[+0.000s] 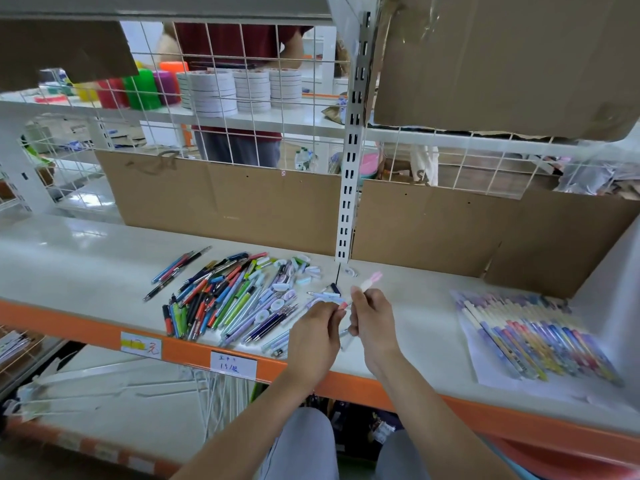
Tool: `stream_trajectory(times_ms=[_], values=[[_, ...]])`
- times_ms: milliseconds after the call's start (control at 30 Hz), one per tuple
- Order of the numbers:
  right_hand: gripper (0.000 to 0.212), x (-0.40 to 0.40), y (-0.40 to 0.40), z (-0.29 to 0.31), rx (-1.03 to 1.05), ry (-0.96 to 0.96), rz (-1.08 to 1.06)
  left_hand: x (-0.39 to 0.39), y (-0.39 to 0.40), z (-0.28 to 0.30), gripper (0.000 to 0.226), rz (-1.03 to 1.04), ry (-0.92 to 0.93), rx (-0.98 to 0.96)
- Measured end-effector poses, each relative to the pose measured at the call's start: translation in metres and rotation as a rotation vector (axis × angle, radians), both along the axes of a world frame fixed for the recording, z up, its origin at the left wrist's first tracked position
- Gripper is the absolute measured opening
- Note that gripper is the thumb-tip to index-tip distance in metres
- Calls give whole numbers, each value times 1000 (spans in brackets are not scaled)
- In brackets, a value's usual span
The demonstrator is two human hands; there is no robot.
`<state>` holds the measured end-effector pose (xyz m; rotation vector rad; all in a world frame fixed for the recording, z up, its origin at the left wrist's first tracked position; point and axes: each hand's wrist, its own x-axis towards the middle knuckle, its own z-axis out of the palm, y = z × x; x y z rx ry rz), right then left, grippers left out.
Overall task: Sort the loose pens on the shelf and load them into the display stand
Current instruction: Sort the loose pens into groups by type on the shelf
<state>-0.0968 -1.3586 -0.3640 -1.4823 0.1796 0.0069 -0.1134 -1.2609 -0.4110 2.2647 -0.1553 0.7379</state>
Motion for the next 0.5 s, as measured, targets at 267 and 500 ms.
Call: stream_trajectory(times_ms=[267,500], values=[[17,5,-50,-20,-276,59,176,7,-20,-14,31,-257,168,49],[25,27,-124,-26,-977,3,138,22,-41,-30,15,-213,218,234]])
